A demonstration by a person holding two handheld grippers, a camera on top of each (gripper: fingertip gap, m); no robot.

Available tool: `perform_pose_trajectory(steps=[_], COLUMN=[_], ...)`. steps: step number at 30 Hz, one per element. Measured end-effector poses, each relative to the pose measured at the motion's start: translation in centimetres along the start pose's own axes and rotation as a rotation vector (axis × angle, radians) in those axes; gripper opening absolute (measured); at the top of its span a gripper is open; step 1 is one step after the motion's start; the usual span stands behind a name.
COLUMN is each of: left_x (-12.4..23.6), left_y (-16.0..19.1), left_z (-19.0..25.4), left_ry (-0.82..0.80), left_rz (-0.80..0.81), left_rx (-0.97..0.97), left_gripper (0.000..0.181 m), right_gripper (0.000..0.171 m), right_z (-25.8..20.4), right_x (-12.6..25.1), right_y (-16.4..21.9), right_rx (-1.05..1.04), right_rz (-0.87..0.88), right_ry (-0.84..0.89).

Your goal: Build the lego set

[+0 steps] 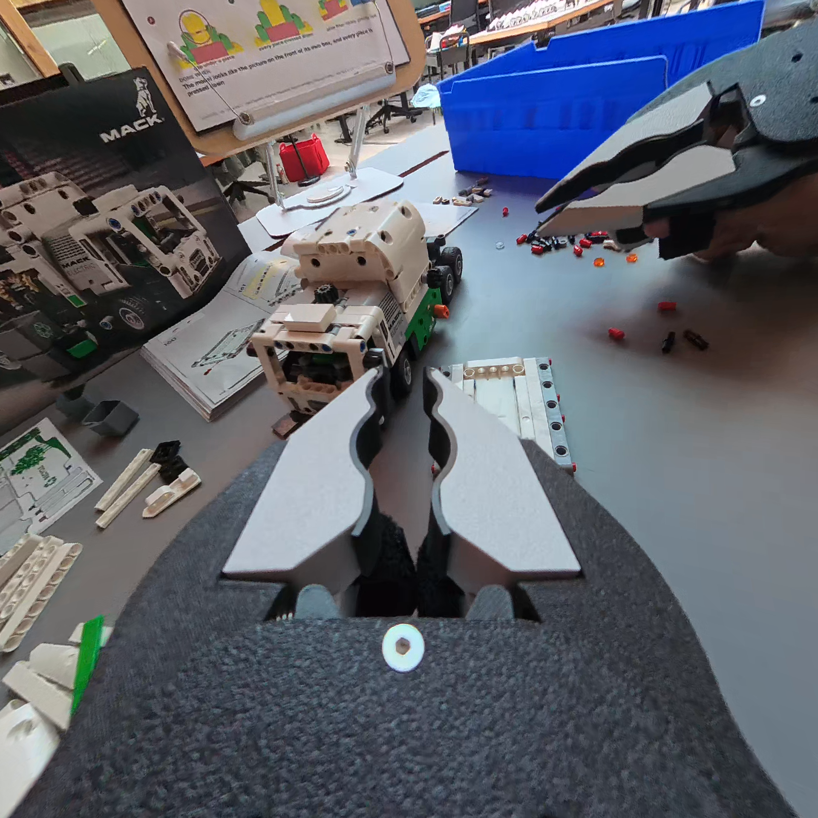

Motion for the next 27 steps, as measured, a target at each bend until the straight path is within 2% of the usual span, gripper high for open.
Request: perform_pose_trajectory(steps=[9, 27], left_x=[0.66, 0.72], left_y=[-0.45, -0.51], left_z=[-0.96, -0.86], left_ry=[0.076, 0.075], left_rz=[0.063, 0.069], left_rx=[0.144, 0.131], left_gripper=[0.012, 0.012], right_gripper=[0.017, 0.017], right_z=[-0.12, -0.37], right_x=[0.01, -0.08], right_y=[0.04, 0.11], right_rx=[0.000, 0.018], right_rz=[-0.003, -0.012], right_ry=[-0.011, -0.017])
Point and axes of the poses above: each gripper's, where its closed fingertips meet, x back along the fingers, y out of its underside, z = x × y across the jaws, the point moved 3 cm from there along x, back along the fingers, and after that the axes turned 2 degrees about -z, right-handed, at the moved point
